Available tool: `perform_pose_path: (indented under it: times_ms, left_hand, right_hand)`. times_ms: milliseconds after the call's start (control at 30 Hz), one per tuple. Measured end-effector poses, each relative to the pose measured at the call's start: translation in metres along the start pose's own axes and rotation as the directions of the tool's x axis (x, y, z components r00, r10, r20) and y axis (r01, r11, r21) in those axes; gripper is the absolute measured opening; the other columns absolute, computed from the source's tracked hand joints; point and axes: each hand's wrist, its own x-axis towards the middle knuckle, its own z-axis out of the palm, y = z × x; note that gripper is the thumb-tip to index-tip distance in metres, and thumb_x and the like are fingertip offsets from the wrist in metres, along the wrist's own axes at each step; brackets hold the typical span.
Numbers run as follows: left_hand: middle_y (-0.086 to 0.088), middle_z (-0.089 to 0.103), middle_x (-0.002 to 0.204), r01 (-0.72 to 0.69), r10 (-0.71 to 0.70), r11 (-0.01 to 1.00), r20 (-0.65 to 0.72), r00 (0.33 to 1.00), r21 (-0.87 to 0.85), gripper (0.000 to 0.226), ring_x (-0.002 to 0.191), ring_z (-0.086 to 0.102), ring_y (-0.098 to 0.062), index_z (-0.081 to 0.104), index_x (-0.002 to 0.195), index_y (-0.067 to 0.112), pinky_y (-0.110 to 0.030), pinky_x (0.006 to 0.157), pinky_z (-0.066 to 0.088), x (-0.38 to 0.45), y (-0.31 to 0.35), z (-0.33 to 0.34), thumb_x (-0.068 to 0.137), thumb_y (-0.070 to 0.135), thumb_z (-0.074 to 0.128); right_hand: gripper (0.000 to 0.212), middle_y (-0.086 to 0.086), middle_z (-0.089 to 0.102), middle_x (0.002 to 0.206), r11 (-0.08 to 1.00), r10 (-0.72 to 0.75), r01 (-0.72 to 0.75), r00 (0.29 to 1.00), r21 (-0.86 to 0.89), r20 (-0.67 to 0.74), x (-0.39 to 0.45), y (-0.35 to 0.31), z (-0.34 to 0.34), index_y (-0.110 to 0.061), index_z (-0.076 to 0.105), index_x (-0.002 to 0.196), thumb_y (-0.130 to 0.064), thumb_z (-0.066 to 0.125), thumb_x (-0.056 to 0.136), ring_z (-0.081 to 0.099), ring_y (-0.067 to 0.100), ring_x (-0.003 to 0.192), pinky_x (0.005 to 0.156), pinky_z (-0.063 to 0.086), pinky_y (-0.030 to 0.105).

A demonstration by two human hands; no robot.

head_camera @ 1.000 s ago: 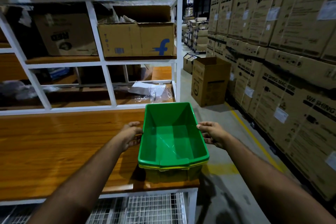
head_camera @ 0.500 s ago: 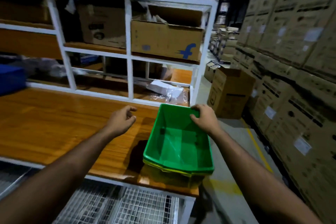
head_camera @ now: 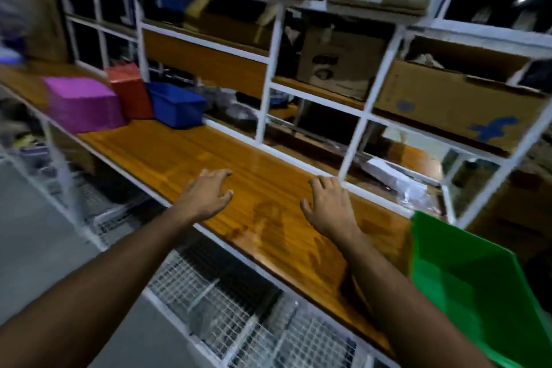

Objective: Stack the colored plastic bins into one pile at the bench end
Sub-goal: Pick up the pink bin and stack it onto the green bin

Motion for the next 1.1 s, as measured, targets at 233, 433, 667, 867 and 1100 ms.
perform_pose_path:
  times_ms: [233,433,667,867,1100]
  left_hand:
    - [-0.006,0.048,0.146,0.059,-0.054,0.982,-0.034,0.998,0.180,0.061,0.134,0.038,-0.025,0.033,0.148,0.022,-0.040,0.106,0.037,-0.008,-0.162,-0.082,0.093,0.044,0.048]
    - [-0.007,0.044,0.149,0.148,-0.139,0.957,-0.056,0.989,0.251,0.063,0.138,0.035,-0.025,0.031,0.149,0.022,-0.044,0.107,0.034,-0.011,-0.279,-0.128,0.093,0.046,0.048]
    - [-0.003,0.026,0.160,0.215,-0.210,0.936,-0.051,0.976,0.277,0.069,0.149,0.017,-0.022,0.021,0.153,0.023,-0.048,0.116,0.021,0.030,-0.411,-0.150,0.094,0.050,0.046]
    - [-0.001,0.027,0.160,0.150,-0.159,0.918,-0.005,0.987,0.367,0.066,0.150,0.013,-0.020,0.023,0.152,0.025,-0.044,0.118,0.015,0.111,-0.526,-0.162,0.094,0.052,0.041]
    - [-0.002,0.023,0.162,0.222,-0.256,0.903,0.046,0.966,0.367,0.066,0.151,0.004,-0.025,0.019,0.153,0.027,-0.048,0.117,0.013,0.201,-0.644,-0.195,0.095,0.053,0.038]
  right_hand:
    - [0.058,0.002,0.043,0.146,0.991,-0.085,0.079,0.995,0.113,0.048,0.079,-0.184,0.045,-0.022,0.039,0.142,-0.052,0.044,0.093,0.038,0.022,0.134,0.104,0.040,0.044]
    - [0.066,0.005,0.038,0.153,0.981,-0.158,0.148,0.985,0.125,0.070,0.147,-0.297,0.081,-0.020,0.034,0.148,-0.055,0.044,0.093,0.032,0.023,0.143,0.113,0.032,0.044]
    - [0.073,0.004,0.024,0.162,0.976,-0.174,0.153,0.976,0.154,0.133,0.242,-0.406,0.139,-0.024,0.023,0.153,-0.059,0.042,0.092,0.020,0.023,0.149,0.118,0.024,0.049]
    - [0.074,0.003,0.020,0.163,0.978,-0.130,0.102,0.981,0.183,0.143,0.344,-0.484,0.198,-0.021,0.018,0.155,-0.058,0.037,0.094,0.018,0.021,0.150,0.118,0.023,0.049]
    - [0.072,0.004,0.029,0.160,0.970,-0.082,0.032,0.976,0.241,0.200,0.459,-0.567,0.232,-0.021,0.025,0.153,-0.058,0.040,0.093,0.027,0.024,0.147,0.116,0.029,0.046]
